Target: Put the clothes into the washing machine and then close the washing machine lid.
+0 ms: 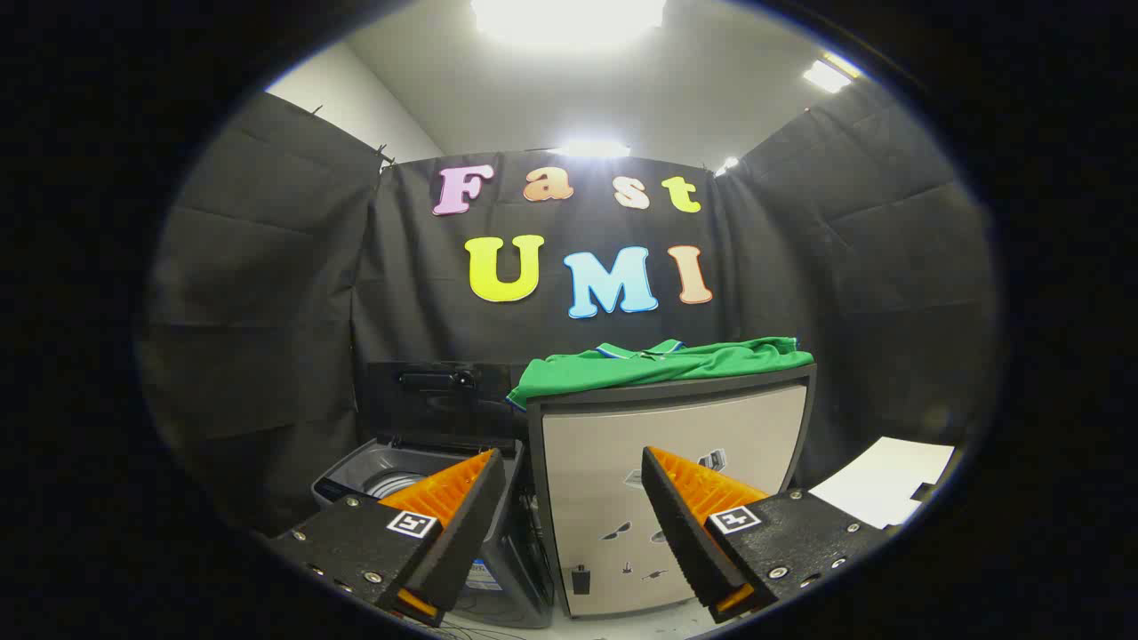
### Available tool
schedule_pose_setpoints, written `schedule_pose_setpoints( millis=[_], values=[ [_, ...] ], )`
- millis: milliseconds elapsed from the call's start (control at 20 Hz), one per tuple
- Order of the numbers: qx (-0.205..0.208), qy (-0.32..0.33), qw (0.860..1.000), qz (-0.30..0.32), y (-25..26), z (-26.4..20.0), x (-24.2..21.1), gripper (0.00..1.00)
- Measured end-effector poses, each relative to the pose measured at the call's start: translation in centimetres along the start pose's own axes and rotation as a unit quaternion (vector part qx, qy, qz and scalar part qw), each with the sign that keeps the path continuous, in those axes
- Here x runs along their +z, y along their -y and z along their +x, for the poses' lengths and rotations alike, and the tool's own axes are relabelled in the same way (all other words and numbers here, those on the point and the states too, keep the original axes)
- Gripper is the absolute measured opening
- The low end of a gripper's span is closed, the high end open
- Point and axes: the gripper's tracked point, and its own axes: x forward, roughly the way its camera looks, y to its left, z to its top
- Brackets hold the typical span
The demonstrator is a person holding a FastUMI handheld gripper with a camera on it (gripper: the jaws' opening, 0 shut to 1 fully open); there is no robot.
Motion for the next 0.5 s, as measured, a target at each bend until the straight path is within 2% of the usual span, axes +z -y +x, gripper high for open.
schedule_pose_setpoints(
  millis=[500],
  values=[
    [-0.007,0.005,1.0,0.004,0.6,-0.31,1.06,0.96]
  ],
)
